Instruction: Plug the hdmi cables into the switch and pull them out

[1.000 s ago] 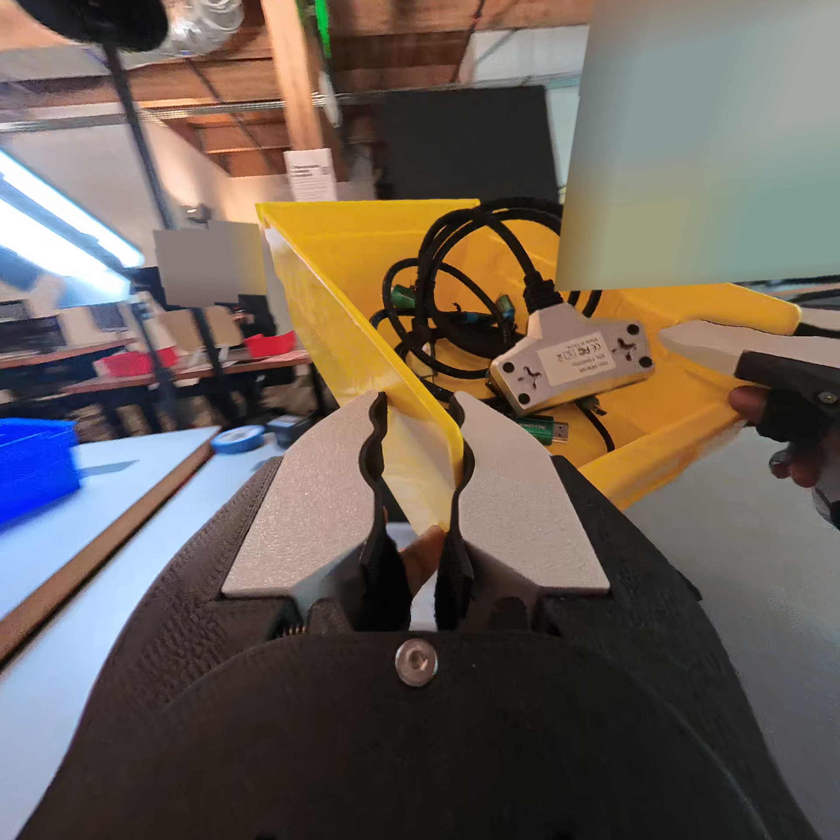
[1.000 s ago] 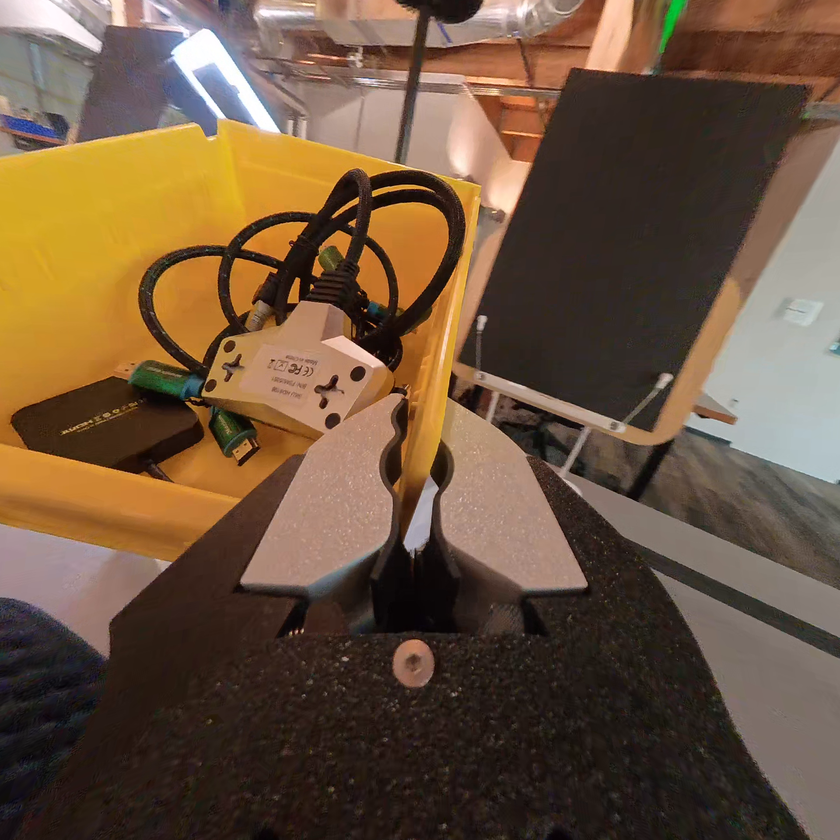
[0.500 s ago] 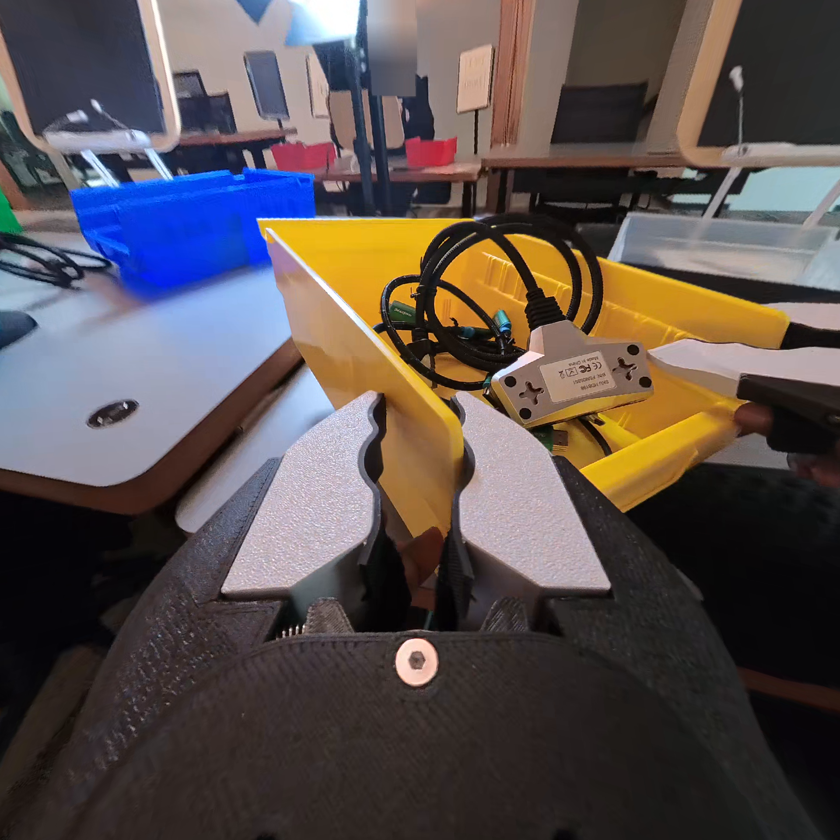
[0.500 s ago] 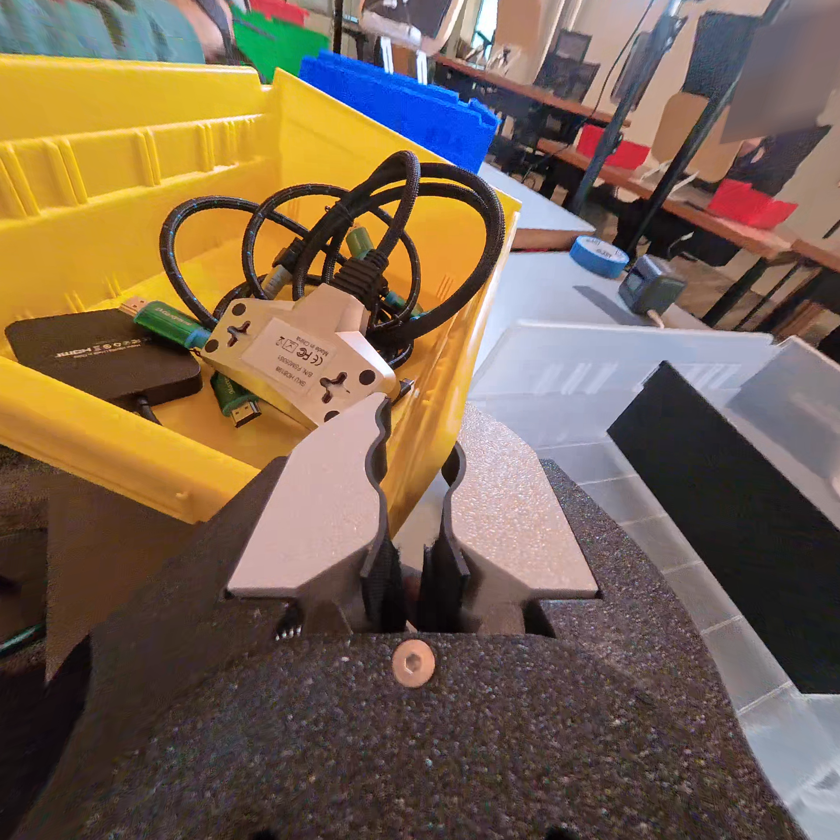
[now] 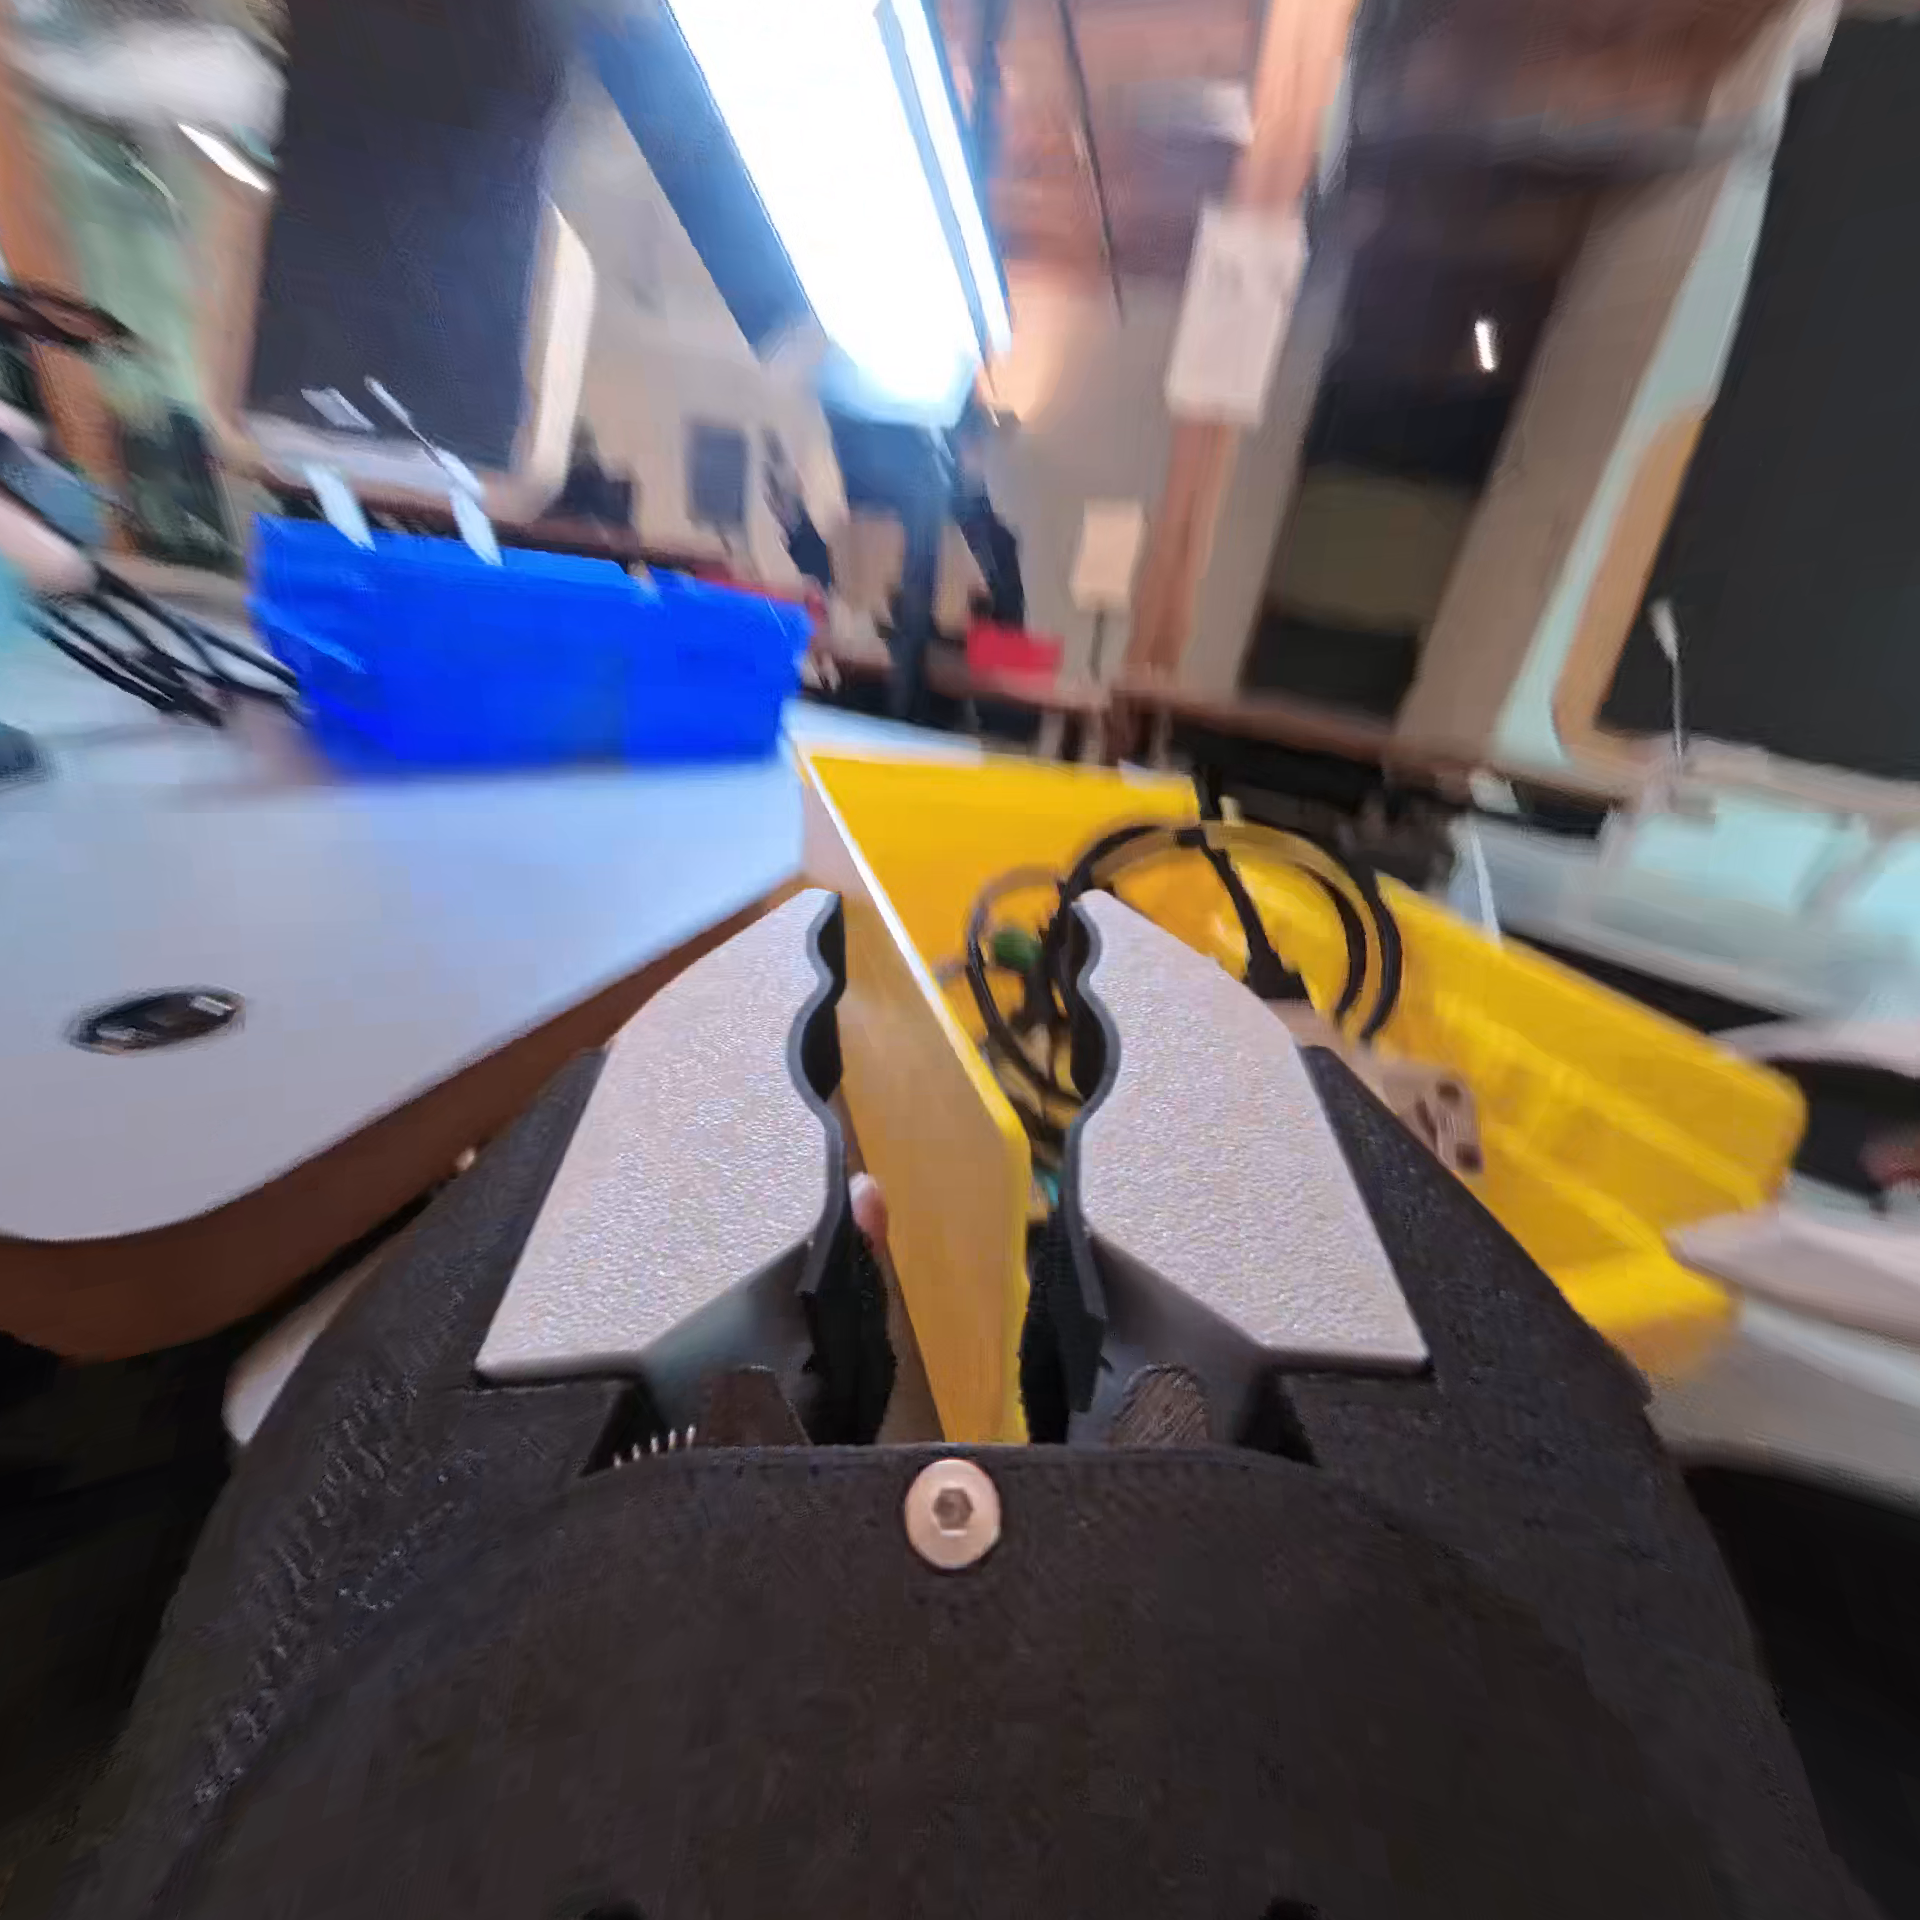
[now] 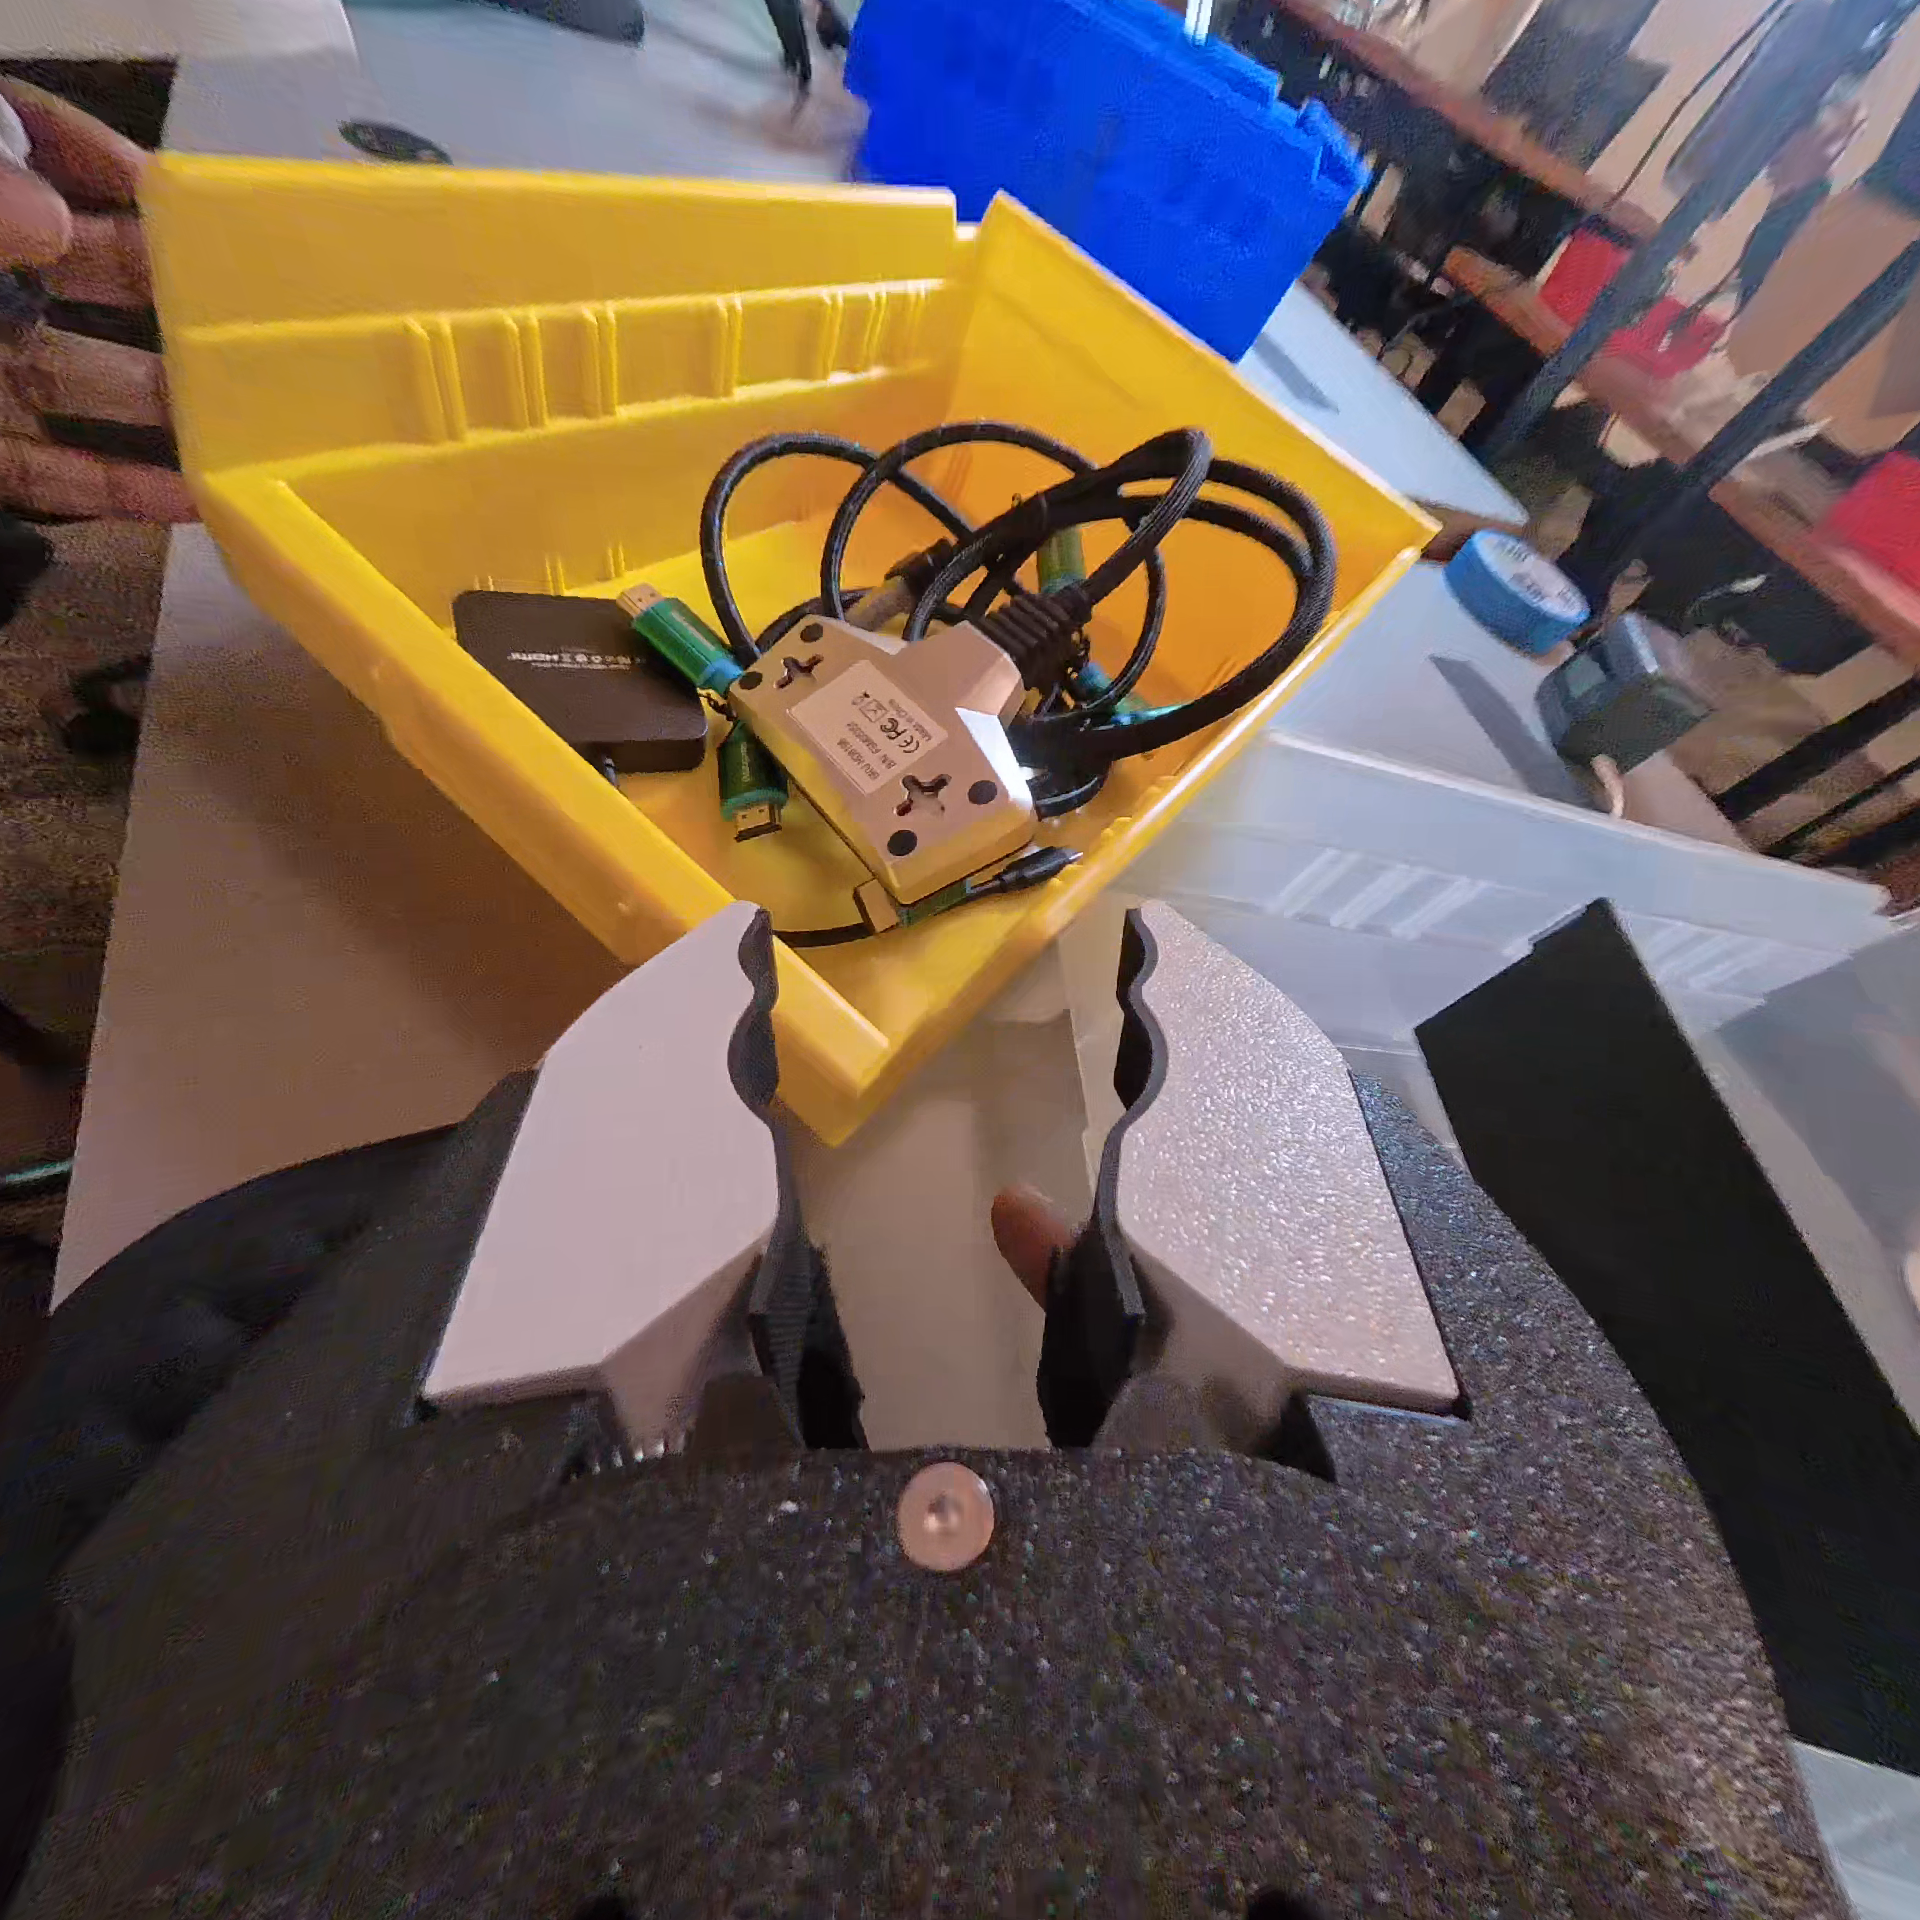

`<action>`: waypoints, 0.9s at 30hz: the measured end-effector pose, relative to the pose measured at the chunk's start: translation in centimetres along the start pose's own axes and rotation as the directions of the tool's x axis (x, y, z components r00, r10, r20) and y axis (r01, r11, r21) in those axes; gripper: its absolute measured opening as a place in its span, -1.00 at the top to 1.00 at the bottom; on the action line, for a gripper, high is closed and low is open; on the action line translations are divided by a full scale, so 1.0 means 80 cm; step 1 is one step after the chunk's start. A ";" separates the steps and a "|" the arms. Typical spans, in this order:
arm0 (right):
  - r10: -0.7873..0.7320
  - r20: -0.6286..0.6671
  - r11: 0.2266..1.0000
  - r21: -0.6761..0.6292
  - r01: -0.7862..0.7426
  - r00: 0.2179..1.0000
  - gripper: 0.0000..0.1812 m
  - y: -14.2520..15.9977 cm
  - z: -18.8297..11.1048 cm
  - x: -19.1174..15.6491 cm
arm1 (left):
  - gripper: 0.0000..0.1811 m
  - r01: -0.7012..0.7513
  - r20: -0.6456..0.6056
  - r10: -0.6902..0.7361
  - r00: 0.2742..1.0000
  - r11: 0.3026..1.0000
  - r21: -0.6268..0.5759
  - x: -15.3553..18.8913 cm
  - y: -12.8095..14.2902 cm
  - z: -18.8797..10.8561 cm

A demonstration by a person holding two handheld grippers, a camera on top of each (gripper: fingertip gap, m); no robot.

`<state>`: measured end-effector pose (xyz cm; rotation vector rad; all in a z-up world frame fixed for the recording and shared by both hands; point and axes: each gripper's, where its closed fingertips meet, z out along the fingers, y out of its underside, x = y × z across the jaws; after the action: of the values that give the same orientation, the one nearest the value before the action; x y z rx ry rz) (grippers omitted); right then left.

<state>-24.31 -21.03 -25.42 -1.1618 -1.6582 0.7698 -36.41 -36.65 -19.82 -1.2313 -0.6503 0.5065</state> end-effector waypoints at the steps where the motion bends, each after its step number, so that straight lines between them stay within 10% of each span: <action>1: -0.012 -0.032 0.998 0.053 0.014 0.999 0.28 -0.004 -0.018 0.006 | 0.54 0.008 0.061 -0.013 0.998 0.996 0.088 -0.010 -0.023 -0.009; 7: 0.018 -0.603 0.990 0.123 0.070 0.798 0.15 0.031 -0.148 0.126 | 0.54 -0.045 0.200 -0.021 0.980 0.946 0.320 -0.008 -0.089 -0.039; 10: 0.040 -0.596 0.994 -0.061 -0.094 0.802 0.03 0.104 -0.151 0.150 | 0.54 0.009 0.071 -0.034 0.997 0.945 0.327 0.042 -0.091 -0.019; 12: 0.155 -0.491 0.973 -0.075 -0.218 0.857 0.45 0.134 -0.146 0.138 | 0.54 0.069 -0.045 -0.059 0.997 0.952 0.298 0.084 -0.084 -0.004; 16: 0.155 -0.581 0.961 -0.100 -0.260 0.799 0.80 0.168 -0.190 0.160 | 0.54 0.152 -0.357 -0.119 0.927 0.986 0.067 0.203 -0.036 0.013; 20: 0.187 -0.593 0.945 -0.108 -0.308 0.783 0.86 0.189 -0.229 0.168 | 0.24 -0.097 -0.579 -0.109 0.808 0.945 -0.313 0.325 0.077 -0.006; 27: 0.231 -0.584 0.929 -0.106 -0.355 0.778 0.88 0.202 -0.267 0.157 | 0.49 -0.365 -0.580 0.106 0.808 0.862 -0.351 0.372 0.139 0.004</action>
<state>-0.24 -4.00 -27.46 -1.6445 -1.0818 0.3727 -15.35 -13.49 -25.20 -1.8261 -0.1070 0.1866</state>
